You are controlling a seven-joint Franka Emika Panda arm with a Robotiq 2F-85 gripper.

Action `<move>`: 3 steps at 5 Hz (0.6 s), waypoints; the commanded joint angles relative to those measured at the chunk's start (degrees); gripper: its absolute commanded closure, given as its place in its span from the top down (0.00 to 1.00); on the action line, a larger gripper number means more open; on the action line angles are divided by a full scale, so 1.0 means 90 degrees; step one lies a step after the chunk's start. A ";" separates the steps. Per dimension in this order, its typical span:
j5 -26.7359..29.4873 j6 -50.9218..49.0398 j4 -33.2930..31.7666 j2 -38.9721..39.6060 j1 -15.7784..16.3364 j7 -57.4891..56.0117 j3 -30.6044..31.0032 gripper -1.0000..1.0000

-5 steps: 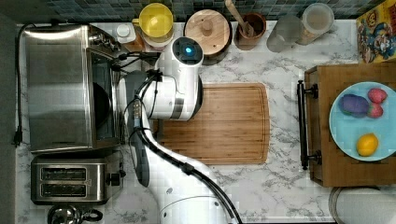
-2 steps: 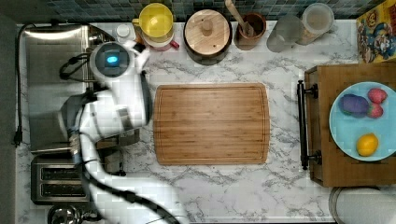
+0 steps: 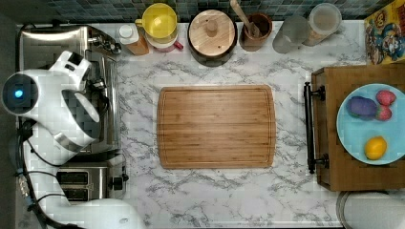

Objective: Close the oven.

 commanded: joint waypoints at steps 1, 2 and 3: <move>-0.0463 0.0324 0.0230 -0.1025 0.0608 0.1250 -0.0147 0.00; -0.0558 0.0668 -0.0282 -0.1440 0.0670 0.1294 -0.0242 0.00; -0.0650 0.0408 -0.0413 -0.1700 0.0886 0.1477 -0.0300 0.00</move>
